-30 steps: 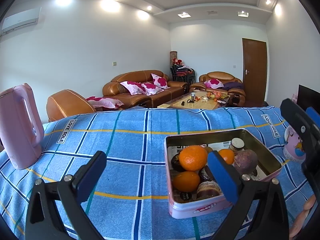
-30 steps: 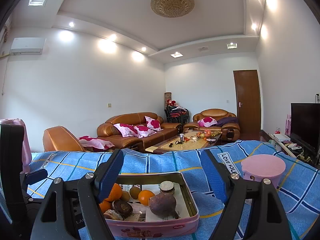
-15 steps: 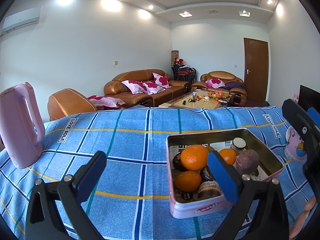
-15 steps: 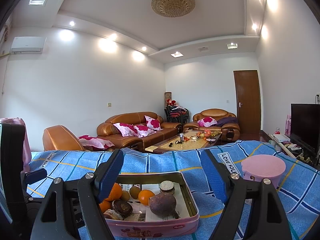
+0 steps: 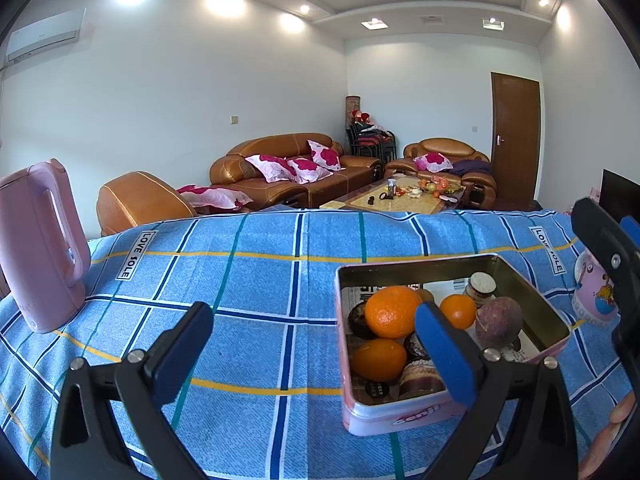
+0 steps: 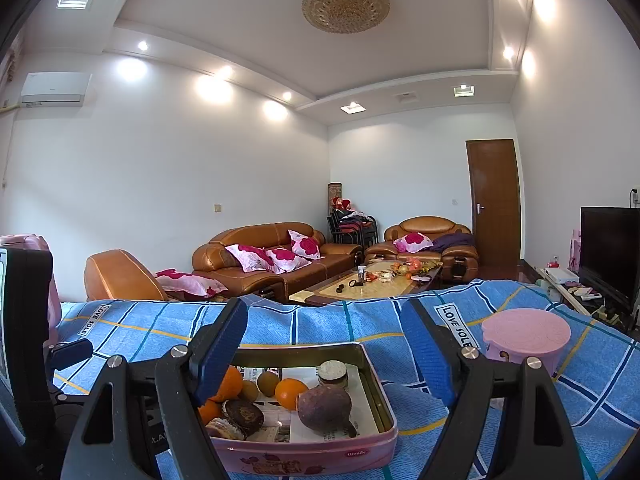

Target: Organize fruits

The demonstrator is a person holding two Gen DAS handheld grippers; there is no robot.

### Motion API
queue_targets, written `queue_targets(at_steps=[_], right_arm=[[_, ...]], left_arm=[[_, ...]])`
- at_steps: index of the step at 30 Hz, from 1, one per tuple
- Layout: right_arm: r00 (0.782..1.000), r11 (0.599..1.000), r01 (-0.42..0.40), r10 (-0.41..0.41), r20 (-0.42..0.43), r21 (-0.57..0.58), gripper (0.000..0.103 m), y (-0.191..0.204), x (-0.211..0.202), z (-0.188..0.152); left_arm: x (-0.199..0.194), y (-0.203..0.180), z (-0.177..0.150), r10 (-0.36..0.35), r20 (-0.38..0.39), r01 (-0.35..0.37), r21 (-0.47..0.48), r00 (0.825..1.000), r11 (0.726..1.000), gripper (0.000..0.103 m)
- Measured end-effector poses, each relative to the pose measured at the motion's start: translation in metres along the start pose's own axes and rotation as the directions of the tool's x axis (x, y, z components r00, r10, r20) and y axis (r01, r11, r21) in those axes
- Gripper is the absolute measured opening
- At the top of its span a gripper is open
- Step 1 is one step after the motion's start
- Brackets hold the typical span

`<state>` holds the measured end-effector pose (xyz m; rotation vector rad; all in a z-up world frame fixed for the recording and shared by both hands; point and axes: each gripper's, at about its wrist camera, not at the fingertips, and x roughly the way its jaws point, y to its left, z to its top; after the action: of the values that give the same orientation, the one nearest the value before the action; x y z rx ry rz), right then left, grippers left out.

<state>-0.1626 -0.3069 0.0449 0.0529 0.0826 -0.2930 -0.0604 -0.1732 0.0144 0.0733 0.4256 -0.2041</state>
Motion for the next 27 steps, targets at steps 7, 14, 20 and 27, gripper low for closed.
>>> queue_targets(at_steps=[7, 14, 20, 27], right_arm=[[1.0, 1.0, 0.007, -0.007, -0.004, 0.002, 0.081, 0.0, -0.001, 0.0], [1.0, 1.0, 0.01, -0.01, -0.007, 0.002, 0.081, -0.001, 0.0, 0.0], [1.0, 1.0, 0.021, -0.021, -0.014, 0.006, 0.081, -0.003, 0.001, 0.0], [0.998, 0.998, 0.055, -0.055, -0.031, 0.021, 0.081, -0.007, 0.003, 0.0]], left_arm=[[0.002, 0.0, 0.0, 0.018, -0.012, -0.018, -0.004, 1.0, 1.0, 0.103], [0.007, 0.002, 0.0, 0.009, -0.034, -0.009, -0.013, 0.999, 1.0, 0.103], [0.01, 0.005, 0.0, -0.028, -0.049, 0.027, -0.029, 0.998, 0.999, 0.103], [0.011, 0.004, 0.001, -0.024, -0.053, 0.022, -0.025, 0.998, 0.999, 0.103]])
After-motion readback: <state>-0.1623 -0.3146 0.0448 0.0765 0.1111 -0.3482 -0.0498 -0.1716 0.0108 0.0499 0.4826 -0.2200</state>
